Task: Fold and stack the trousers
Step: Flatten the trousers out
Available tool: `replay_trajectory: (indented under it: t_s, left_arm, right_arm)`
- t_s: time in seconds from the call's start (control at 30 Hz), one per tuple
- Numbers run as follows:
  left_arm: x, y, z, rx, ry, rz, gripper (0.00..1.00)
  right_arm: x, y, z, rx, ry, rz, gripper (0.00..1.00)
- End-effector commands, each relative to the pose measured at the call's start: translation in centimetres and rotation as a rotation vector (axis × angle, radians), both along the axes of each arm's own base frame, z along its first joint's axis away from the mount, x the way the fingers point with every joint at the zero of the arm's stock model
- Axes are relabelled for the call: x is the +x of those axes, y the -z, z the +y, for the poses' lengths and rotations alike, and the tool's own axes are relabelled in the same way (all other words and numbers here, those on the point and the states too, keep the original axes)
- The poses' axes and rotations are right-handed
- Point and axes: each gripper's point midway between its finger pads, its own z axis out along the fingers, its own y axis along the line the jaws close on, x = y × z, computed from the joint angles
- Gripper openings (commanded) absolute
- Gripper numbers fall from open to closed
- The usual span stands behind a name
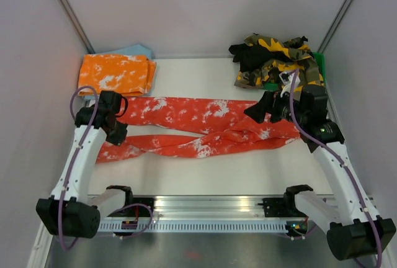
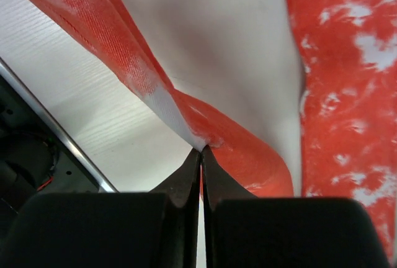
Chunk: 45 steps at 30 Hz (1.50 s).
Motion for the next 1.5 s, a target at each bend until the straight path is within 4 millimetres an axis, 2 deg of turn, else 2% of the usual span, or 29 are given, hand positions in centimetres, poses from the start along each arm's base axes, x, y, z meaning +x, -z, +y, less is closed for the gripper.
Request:
replay_trajectory:
  t_s: [0.0, 0.03, 0.07, 0.1, 0.13, 0.17, 0.2, 0.27, 0.3, 0.37, 0.4, 0.47, 0.57, 0.77, 0.83, 0.87, 0.93, 1.03, 1.17, 1.2, 1.23, 1.27, 1.4, 1.47]
  left_arm:
    - [-2.2, 2.5, 0.2, 0.008, -0.02, 0.165, 0.02]
    - [-2.4, 2.9, 0.4, 0.017, -0.024, 0.175, 0.02]
    - [-2.6, 2.9, 0.6, 0.028, -0.027, 0.165, 0.02]
    - [-2.4, 2.9, 0.8, 0.04, -0.025, 0.144, 0.02]
    - [-2.3, 3.0, 1.2, 0.062, -0.027, 0.133, 0.02]
    - [-2.2, 2.6, 1.4, 0.071, -0.026, 0.104, 0.02]
    - [-1.8, 2.3, 1.7, 0.09, -0.021, 0.078, 0.02]
    - [-1.1, 2.0, 2.0, 0.112, 0.001, 0.051, 0.02]
    - [-0.7, 1.9, 2.1, 0.123, 0.015, 0.042, 0.02]
    - [-0.3, 2.1, 2.2, 0.133, 0.028, 0.05, 0.02]
    - [-0.2, 2.4, 2.2, 0.135, 0.029, 0.07, 0.02]
    - [-0.1, 2.9, 2.1, 0.131, 0.03, 0.086, 0.02]
    - [-0.1, 3.4, 2.0, 0.123, 0.034, 0.1, 0.02]
    - [0.3, 3.3, 1.8, 0.119, 0.049, 0.078, 0.02]
    - [0.2, 3.1, 1.9, 0.119, 0.048, 0.074, 0.02]
    - [0.1, 3.1, 1.9, 0.12, 0.05, 0.078, 0.02]
    - [0.1, 2.9, 2.0, 0.122, 0.045, 0.072, 0.02]
    - [0.0, 2.5, 2.1, 0.123, 0.044, 0.065, 0.02]
    - [-0.2, 2.3, 2.3, 0.125, 0.038, 0.058, 0.02]
    - [-0.2, 2.3, 2.3, 0.127, 0.034, 0.054, 0.02]
    - [-0.2, 2.2, 2.4, 0.128, 0.034, 0.051, 0.02]
    - [-0.3, 2.2, 2.4, 0.129, 0.035, 0.052, 0.02]
    - [0.0, 1.3, 2.6, 0.15, 0.068, 0.009, 0.02]
    - [1.3, 0.5, 2.7, 0.181, 0.141, -0.04, 0.02]
  right_arm:
    - [-1.3, -1.8, 3.5, -0.038, -0.217, -0.185, 0.96]
    - [-1.5, -1.6, 4.2, -0.043, -0.243, -0.204, 0.95]
    - [-2.0, -0.5, 5.0, -0.048, -0.27, -0.199, 0.95]
    - [-2.9, -0.6, 6.9, -0.043, -0.34, -0.236, 0.94]
    - [-3.1, -0.1, 7.8, -0.061, -0.375, -0.256, 0.93]
    - [-3.2, 1.3, 9.0, -0.08, -0.413, -0.235, 0.92]
    - [-4.2, 2.0, 11.1, -0.1, -0.477, -0.246, 0.9]
    - [-4.0, 3.7, 13.5, -0.19, -0.553, -0.262, 0.87]
    - [-5.5, 4.6, 15.3, -0.231, -0.629, -0.264, 0.84]
    - [-4.9, 6.2, 17.2, -0.354, -0.702, -0.327, 0.82]
    - [-5.5, 7.1, 18.2, -0.409, -0.738, -0.338, 0.81]
    - [-5.1, 8.7, 19.6, -0.496, -0.801, -0.354, 0.81]
    - [-4.8, 10.4, 21.0, -0.536, -0.842, -0.36, 0.81]
    - [-3.3, 13.9, 21.5, -0.681, -0.869, -0.357, 0.79]
    - [-3.2, 15.8, 21.6, -0.738, -0.903, -0.325, 0.76]
    - [-3.1, 15.9, 22.0, -0.745, -0.911, -0.325, 0.75]
    - [-3.0, 17.6, 22.1, -0.779, -0.934, -0.302, 0.72]
    - [-3.0, 18.6, 22.3, -0.789, -0.949, -0.289, 0.66]
    - [-2.4, 19.9, 21.7, -0.836, -0.922, -0.281, 0.52]
    - [-2.0, 20.1, 21.4, -0.857, -0.903, -0.281, 0.23]
    - [-1.8, 20.2, 21.3, -0.867, -0.892, -0.28, 0.09]
    - [-1.5, 20.1, 21.3, -0.871, -0.868, -0.288, 0.0]
    - [-0.2, 18.2, 20.8, -0.869, -0.734, -0.298, 0.0]
    - [0.4, 15.4, 20.3, -0.85, -0.65, -0.355, 0.0]
